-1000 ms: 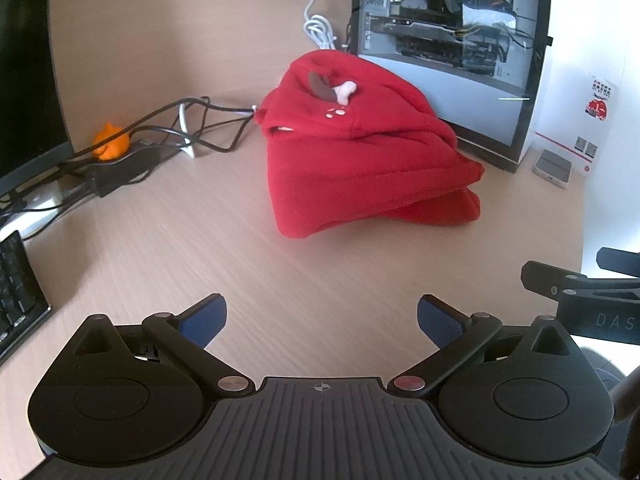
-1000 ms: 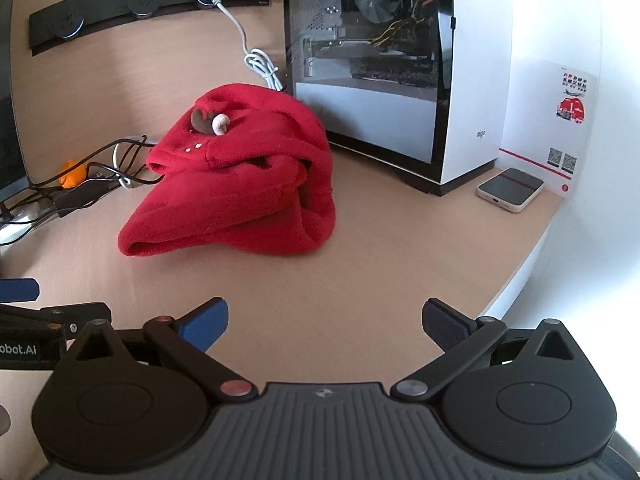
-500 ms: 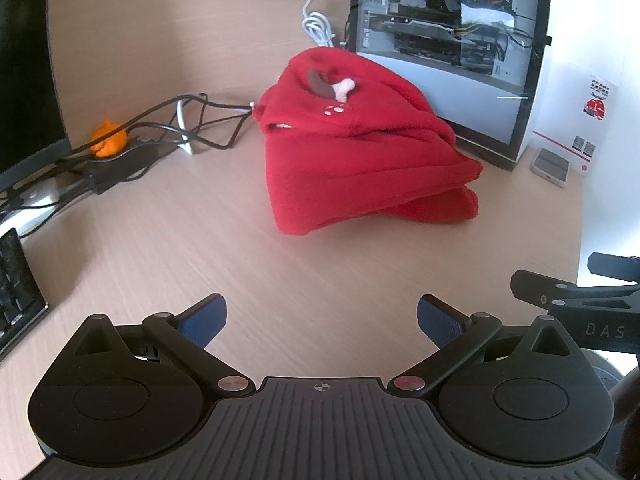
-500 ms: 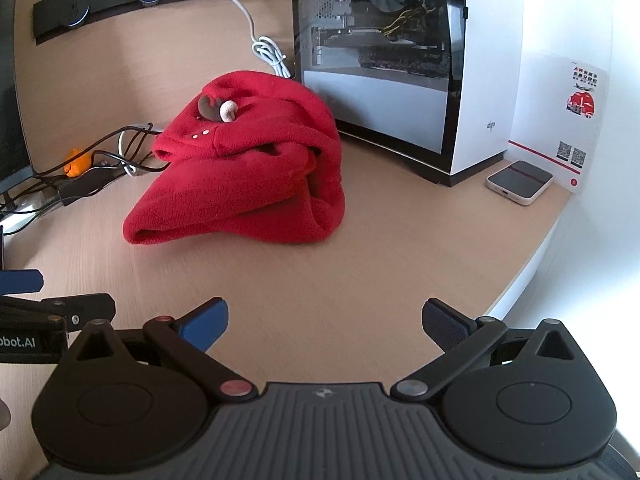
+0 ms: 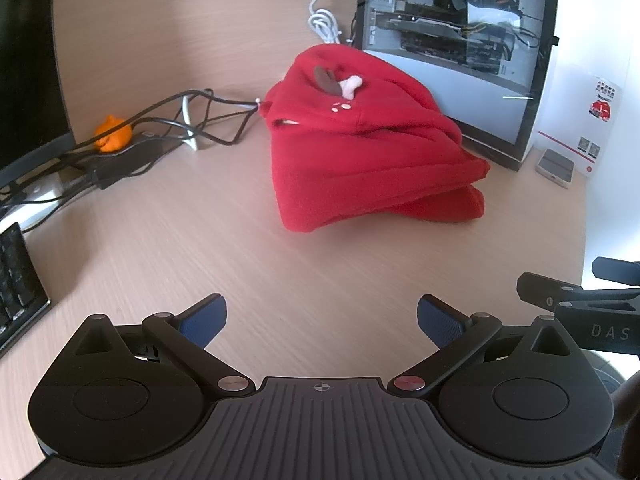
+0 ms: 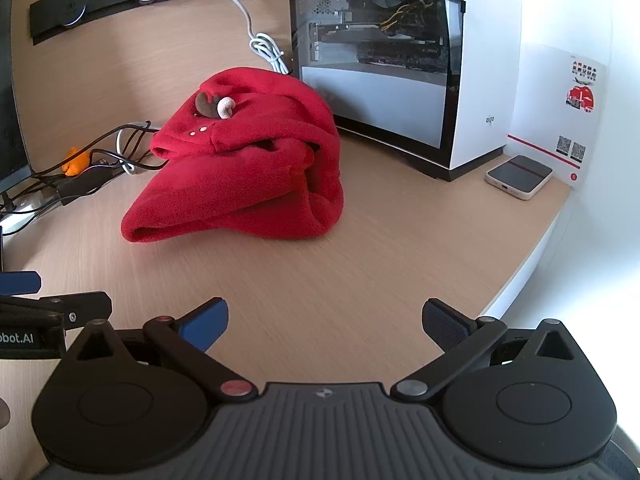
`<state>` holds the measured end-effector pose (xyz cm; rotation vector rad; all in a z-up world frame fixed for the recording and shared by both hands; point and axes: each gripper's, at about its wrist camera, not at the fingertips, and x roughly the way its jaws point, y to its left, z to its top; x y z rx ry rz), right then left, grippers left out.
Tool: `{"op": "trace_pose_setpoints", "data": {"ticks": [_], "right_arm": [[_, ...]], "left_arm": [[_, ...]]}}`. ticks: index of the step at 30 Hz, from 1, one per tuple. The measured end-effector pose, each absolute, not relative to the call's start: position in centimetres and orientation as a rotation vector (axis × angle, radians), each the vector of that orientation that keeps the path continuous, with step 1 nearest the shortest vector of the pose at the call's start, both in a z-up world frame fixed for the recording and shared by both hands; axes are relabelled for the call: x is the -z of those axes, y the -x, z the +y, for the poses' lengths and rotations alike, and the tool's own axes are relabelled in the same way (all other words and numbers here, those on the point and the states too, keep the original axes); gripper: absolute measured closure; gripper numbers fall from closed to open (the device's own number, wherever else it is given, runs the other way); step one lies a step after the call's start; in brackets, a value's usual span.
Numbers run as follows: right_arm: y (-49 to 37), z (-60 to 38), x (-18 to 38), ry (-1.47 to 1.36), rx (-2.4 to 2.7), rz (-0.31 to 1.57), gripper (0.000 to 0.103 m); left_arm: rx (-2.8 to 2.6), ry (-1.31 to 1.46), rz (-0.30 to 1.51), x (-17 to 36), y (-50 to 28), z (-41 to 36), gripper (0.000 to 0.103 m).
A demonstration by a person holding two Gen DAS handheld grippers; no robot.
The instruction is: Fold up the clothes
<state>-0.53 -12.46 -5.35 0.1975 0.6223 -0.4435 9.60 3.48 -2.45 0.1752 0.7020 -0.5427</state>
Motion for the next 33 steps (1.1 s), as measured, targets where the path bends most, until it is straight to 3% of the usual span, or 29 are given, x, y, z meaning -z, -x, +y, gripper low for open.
{"op": "trace_pose_setpoints", "data": {"ticks": [33], "right_arm": [[0.89, -12.46, 5.41, -0.205, 0.444, 0.619, 0.000]], "left_arm": [[0.571, -0.174, 0.682, 2.37, -9.15, 3.46, 0.000]]}}
